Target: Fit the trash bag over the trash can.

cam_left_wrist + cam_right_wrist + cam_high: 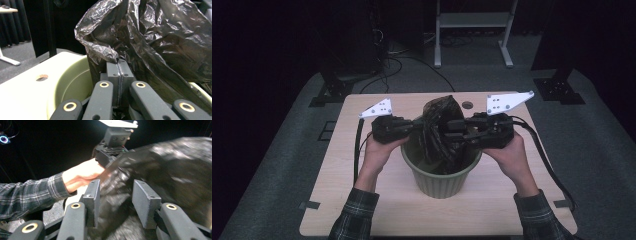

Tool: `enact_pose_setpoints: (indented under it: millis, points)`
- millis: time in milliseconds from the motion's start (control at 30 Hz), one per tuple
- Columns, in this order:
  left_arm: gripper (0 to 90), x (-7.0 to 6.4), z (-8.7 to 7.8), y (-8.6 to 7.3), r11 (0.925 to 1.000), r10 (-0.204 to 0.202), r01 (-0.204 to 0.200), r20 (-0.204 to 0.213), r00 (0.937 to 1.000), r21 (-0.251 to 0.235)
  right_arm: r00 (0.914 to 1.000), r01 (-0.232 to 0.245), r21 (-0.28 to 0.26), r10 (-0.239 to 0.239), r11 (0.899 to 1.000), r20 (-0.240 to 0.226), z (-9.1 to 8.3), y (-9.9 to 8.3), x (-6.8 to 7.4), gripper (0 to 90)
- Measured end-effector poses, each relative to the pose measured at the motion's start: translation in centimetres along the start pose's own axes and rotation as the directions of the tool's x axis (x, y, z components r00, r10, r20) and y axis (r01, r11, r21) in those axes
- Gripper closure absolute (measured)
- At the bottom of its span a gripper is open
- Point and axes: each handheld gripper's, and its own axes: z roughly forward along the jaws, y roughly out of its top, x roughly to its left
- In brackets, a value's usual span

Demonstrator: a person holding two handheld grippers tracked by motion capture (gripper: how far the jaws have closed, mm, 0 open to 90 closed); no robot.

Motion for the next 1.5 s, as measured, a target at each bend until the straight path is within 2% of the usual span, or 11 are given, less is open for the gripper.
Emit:
enact_pose_setpoints:
  millis: [167,333,400,433,467,533,633,733,1000,1267,1500]
  points:
    - [89.7,-0.2,-0.2,0.1,1.0,0.003,-0.003,-0.001,1.0,-0.003,0.9999,0.0,0.014,0.001,1.0,-0.012,1.2,0.2,0.7,53.8]
    - [89.7,-0.3,-0.4,0.0,1.0,0.0,0.0,-0.002,1.0,-0.008,0.9998,-0.017,0.038,0.018,0.999,-0.01,2.0,-0.3,0.7,54.8]
    - [89.7,-0.3,-0.4,0.0,0.9999,-0.002,0.002,0.004,1.0,-0.012,0.9999,-0.011,0.052,0.011,0.999,-0.004,2.3,-0.4,0.7,64.0]
    - [89.7,-0.3,-0.5,0.0,0.9999,-0.003,0.003,0.006,1.0,-0.012,0.9999,-0.011,0.052,0.011,0.999,-0.004,2.3,-0.4,0.7,64.0]
    - [89.7,-0.4,-0.5,-0.1,0.9998,-0.003,0.003,0.015,0.9999,-0.019,0.9999,-0.009,0.074,0.01,0.997,-0.008,2.5,-0.6,0.5,79.2]
    - [89.7,-0.4,-0.7,-0.2,0.9998,-0.003,0.003,0.015,0.9999,-0.018,1.0,-0.004,0.086,0.004,0.996,0.002,2.6,-0.8,0.4,86.5]
    - [89.7,-0.4,-0.9,-0.3,0.9998,-0.003,0.004,0.015,0.9999,-0.018,0.9999,-0.001,0.097,0.0,0.995,0.015,2.4,-1.0,0.2,90.0]
    - [89.7,-0.3,-1.6,-0.6,0.9997,-0.007,0.007,0.007,1.0,-0.022,0.9992,-0.013,0.098,0.009,0.995,0.039,1.9,-1.4,-0.3,90.0]
    - [89.7,0.3,-4.1,-0.9,0.9995,-0.021,0.02,-0.034,0.9992,-0.025,0.9902,-0.058,0.073,0.048,0.996,0.132,-1.4,-2.7,-2.1,90.0]
    - [89.7,0.9,-6.7,-1.2,0.9988,-0.033,0.03,-0.08,0.9963,-0.039,0.9686,-0.12,0.046,0.107,0.992,0.224,-4.7,-4.5,-4.0,90.0]
    - [89.7,1.2,-8.2,-1.7,0.9979,-0.046,0.041,-0.106,0.9933,-0.051,0.9494,-0.17,0.032,0.155,0.985,0.273,-6.7,-6.1,-5.4,90.0]
